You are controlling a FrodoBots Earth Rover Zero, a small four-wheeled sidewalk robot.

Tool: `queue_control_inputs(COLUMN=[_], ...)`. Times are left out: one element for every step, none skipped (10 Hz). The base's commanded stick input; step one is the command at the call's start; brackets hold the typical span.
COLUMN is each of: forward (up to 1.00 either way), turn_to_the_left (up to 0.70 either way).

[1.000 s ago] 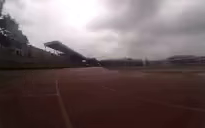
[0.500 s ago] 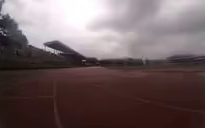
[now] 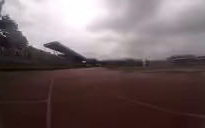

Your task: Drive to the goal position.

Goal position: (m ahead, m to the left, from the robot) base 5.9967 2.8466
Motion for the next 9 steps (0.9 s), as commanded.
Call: queue_control_inputs(forward=[0.5,0.5,0.5,0.5,0.5,0.5,0.5,0.5,0.5], turn_to_the_left=[0.0,0.0,0.0,0.0,0.0,0.0,0.0,0.0,0.0])
